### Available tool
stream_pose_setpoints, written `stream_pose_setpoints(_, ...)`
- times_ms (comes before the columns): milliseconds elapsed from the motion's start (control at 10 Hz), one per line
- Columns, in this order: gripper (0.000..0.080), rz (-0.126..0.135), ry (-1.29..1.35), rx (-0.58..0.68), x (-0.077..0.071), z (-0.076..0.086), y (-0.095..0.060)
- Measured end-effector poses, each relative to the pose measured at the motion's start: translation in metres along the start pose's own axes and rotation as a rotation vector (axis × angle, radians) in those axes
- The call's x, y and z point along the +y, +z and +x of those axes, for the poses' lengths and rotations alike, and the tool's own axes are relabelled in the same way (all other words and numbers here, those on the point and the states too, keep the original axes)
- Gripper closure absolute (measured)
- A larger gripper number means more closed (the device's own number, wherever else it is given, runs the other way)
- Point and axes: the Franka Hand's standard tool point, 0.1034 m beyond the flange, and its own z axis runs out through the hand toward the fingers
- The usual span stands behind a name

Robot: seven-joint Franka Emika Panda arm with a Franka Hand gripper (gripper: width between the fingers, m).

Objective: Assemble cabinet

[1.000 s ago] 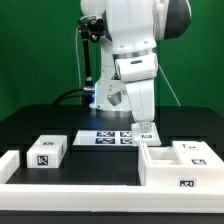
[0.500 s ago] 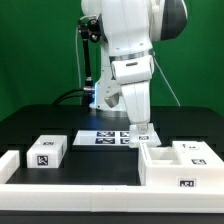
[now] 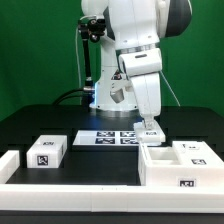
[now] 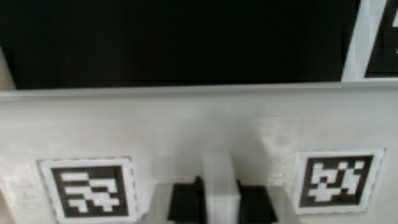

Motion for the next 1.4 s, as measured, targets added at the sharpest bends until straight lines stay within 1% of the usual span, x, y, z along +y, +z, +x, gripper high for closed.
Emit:
stream_pose_setpoints(100,0.0737,0.0,0.002,0.0,0.0,0.0,0.0)
stream_pose_setpoints(400,0.0737,-0.023,-0.015,-0.008,0.016,0.007,-0.004)
stream_pose_setpoints(500,0.0737,-0.026,-0.005,-0.007,0.019,0.008,-0.005)
stream_pose_setpoints(900,0.0737,-0.021,0.002,-0.004,0.018,0.006,-0.002)
stream_pose_setpoints(1100,0.0737,-0.029,0.0,-0.005,0.025,0.005,-0.003)
stream_pose_setpoints(1400,0.0737,-0.02,0.011,0.003,0.027,0.008,-0.001)
